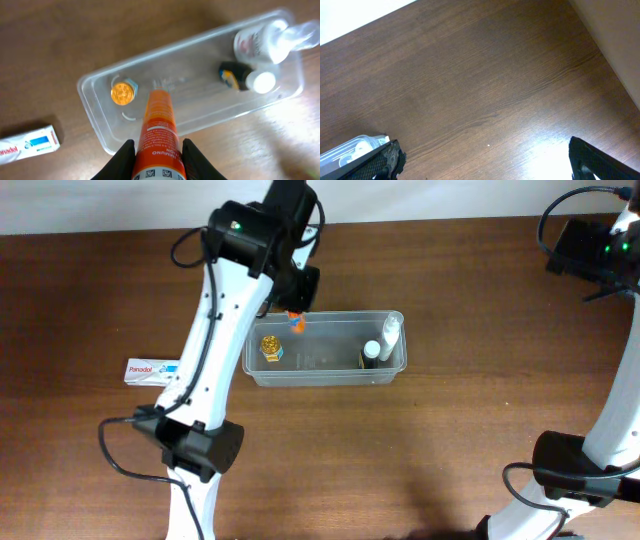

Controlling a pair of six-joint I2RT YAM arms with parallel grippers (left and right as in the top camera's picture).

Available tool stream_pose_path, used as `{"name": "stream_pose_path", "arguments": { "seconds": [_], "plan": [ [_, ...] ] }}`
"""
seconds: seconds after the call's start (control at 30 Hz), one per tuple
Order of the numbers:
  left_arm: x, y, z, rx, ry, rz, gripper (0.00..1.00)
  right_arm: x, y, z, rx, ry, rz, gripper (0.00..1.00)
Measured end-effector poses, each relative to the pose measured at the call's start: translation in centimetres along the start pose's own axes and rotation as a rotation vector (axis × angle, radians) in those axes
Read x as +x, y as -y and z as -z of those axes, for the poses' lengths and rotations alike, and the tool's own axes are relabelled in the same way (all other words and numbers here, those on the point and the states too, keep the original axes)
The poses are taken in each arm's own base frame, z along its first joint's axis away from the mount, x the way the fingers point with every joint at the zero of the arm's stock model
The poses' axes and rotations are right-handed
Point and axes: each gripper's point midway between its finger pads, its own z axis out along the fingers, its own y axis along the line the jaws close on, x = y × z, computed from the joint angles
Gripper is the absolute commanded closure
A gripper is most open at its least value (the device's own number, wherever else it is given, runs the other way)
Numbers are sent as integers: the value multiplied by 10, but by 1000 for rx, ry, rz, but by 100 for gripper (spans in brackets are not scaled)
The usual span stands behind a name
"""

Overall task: Pack container
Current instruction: 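Lift the tube and carry it over the container, then lower the tube upright into the container beside the jar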

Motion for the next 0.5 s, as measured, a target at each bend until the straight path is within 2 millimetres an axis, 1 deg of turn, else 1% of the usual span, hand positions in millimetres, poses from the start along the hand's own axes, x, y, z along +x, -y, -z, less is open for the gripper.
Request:
{"name": "stream_pose_path", "arguments": {
  "seconds": [0.2, 0.3, 0.5],
  "plan": [
    [20, -3, -33, -22, -122, -2, 73, 0, 0, 0, 0, 0, 0, 2],
    [19, -3, -48, -25, -130, -2, 73, 0, 0, 0, 0, 0, 0, 2],
    [14, -3, -68, -24, -117, -2, 73, 0, 0, 0, 0, 0, 0, 2]
  ]
}}
